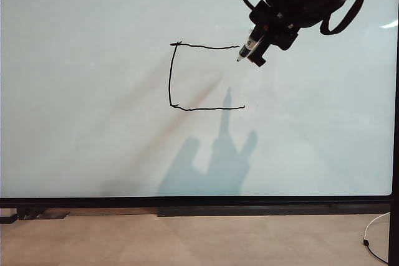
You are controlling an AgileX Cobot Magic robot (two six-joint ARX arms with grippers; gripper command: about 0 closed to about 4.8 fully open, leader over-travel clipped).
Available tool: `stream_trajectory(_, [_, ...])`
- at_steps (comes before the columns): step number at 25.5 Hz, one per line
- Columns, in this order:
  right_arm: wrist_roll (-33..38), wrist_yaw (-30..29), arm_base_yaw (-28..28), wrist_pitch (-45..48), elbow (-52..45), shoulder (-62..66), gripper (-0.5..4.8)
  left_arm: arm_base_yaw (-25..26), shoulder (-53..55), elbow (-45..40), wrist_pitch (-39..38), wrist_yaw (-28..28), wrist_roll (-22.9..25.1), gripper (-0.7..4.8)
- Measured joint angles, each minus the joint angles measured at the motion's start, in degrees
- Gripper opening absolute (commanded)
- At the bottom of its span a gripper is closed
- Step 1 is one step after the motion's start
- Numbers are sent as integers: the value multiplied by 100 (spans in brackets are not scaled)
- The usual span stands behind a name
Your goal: Pick up the pen on the shelf to the right of the whiteboard and draw a rectangle.
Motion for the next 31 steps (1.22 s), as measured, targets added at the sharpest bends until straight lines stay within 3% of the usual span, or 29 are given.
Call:
stream_trajectory(12, [-1438, 1108, 433, 1191, 2, 748, -9, 0, 0, -2, 0, -2, 0, -5])
stream_trajectory(17, [-2065, 1814, 883, 2586, -302, 1307, -9, -2, 0, -2, 0, 0, 0, -5])
stream_trajectory(24, [-2964, 2074, 1058, 4247, -382, 2011, -9, -2, 0, -2, 0, 0, 0, -5])
stream_trajectory(31, [-3132, 2177, 955, 4448, -356, 2271, -10, -2, 0, -2, 0, -2, 0, -5])
